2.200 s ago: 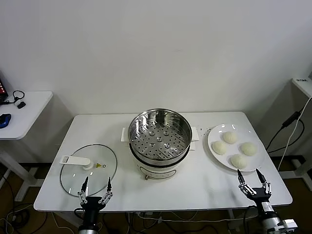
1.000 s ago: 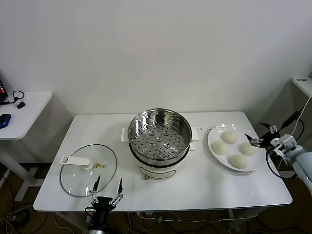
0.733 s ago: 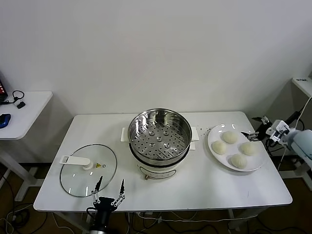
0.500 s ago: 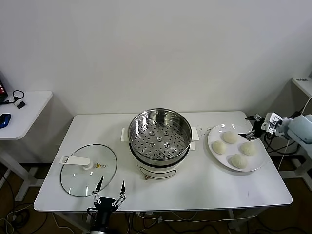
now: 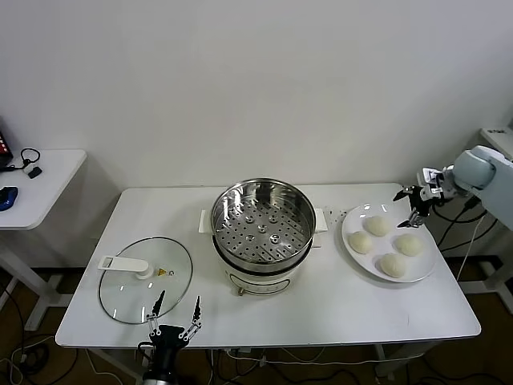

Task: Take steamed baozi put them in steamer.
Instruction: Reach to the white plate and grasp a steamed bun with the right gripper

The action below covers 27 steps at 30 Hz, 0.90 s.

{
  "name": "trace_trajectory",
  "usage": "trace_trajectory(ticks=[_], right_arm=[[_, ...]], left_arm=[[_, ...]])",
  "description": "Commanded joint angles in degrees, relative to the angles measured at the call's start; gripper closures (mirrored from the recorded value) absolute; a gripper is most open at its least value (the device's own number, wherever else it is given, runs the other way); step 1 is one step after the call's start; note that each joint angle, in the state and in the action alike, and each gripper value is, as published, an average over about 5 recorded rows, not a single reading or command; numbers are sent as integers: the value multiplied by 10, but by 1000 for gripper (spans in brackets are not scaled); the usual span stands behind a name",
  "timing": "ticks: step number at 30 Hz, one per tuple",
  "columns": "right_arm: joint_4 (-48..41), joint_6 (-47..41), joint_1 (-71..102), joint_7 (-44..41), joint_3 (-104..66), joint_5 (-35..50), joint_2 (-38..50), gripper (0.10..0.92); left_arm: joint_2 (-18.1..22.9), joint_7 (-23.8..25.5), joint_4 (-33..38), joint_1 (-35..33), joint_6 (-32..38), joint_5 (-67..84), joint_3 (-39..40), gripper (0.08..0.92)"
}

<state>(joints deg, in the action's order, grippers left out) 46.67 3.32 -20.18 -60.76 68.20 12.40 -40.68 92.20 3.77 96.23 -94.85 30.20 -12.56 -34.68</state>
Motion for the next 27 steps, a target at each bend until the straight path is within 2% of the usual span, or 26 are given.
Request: trace_trajectory(ticks=[1,11,27], right_arm=[[-149,59,-36,-49,87,-5,-114,203],[-231,76,24,-49,17,-58,-170,203],[-320,94,91,-34,-91,-115,-209,203]], left_arm=[[-3,0,-5,0,2,-3,-8,177],[-8,3,-23,4,7,-16,-28,177],[-13,7,-46,8,13,-27,-43,177]])
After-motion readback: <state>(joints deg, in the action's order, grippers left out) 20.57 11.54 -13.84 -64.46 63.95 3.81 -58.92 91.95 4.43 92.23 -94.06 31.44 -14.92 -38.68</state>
